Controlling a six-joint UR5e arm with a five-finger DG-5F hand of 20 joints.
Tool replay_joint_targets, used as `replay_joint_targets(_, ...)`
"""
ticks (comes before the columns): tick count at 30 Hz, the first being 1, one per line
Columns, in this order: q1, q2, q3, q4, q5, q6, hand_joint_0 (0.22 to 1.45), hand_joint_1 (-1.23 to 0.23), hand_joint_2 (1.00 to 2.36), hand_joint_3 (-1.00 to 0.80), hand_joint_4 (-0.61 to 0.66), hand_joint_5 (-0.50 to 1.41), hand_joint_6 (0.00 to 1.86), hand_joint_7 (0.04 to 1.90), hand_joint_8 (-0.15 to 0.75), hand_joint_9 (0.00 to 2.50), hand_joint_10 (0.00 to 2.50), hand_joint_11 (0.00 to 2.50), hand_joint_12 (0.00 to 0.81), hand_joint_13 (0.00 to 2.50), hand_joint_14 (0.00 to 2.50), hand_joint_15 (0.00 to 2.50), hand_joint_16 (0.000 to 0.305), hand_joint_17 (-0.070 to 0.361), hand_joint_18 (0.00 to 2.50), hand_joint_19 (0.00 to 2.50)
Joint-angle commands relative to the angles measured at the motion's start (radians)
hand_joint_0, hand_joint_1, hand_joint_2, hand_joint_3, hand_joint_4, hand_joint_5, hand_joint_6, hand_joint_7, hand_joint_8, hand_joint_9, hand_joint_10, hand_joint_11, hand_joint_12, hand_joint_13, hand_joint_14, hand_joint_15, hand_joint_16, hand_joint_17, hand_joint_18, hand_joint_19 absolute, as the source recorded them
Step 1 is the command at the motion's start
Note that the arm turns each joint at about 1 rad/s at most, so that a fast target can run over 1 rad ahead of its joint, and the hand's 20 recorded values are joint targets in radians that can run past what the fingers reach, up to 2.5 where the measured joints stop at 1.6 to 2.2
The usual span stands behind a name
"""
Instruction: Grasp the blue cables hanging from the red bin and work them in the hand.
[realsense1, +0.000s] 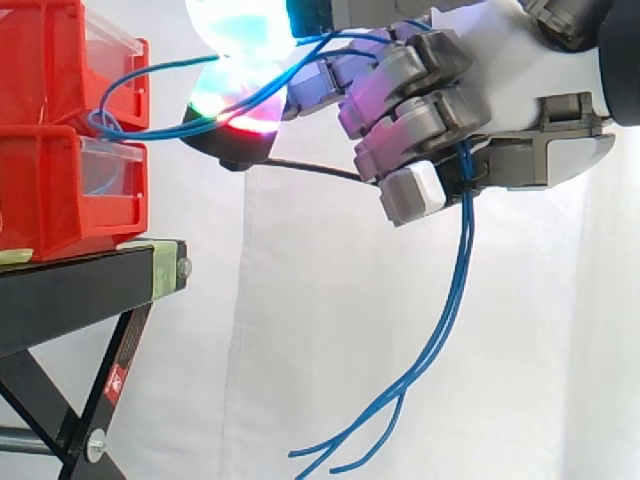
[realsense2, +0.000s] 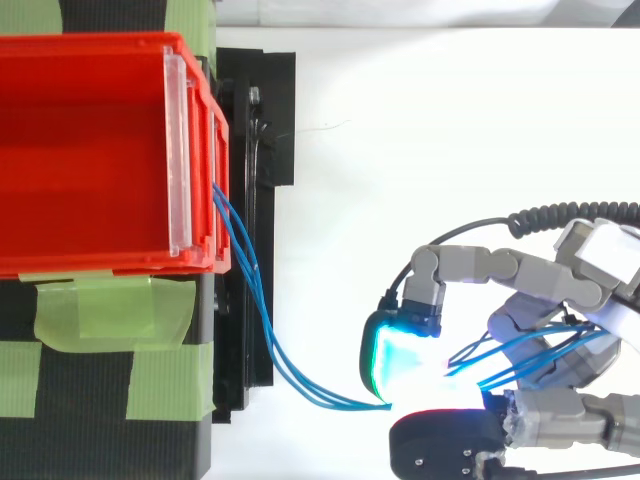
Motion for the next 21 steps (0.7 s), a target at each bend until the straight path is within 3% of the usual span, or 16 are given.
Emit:
replay_joint_targets(1,-0.001,0.000,0.000,0.000,0.000,0.000,1.06,-0.63,1.01,0.22,0.22,0.39,0.27,1.43,0.580,1.71,2.50,2.50,0.706,2.10,2.50,2.15,0.210,0.158,2.50,0.77)
replay_joint_targets(21,0.001,0.000,0.000,0.000,0.000,0.000,1.06,-0.63,1.01,0.21,0.21,0.38,0.27,1.42,0.580,1.71,2.50,2.50,0.706,2.10,2.50,2.15,0.210,0.158,2.50,0.77)
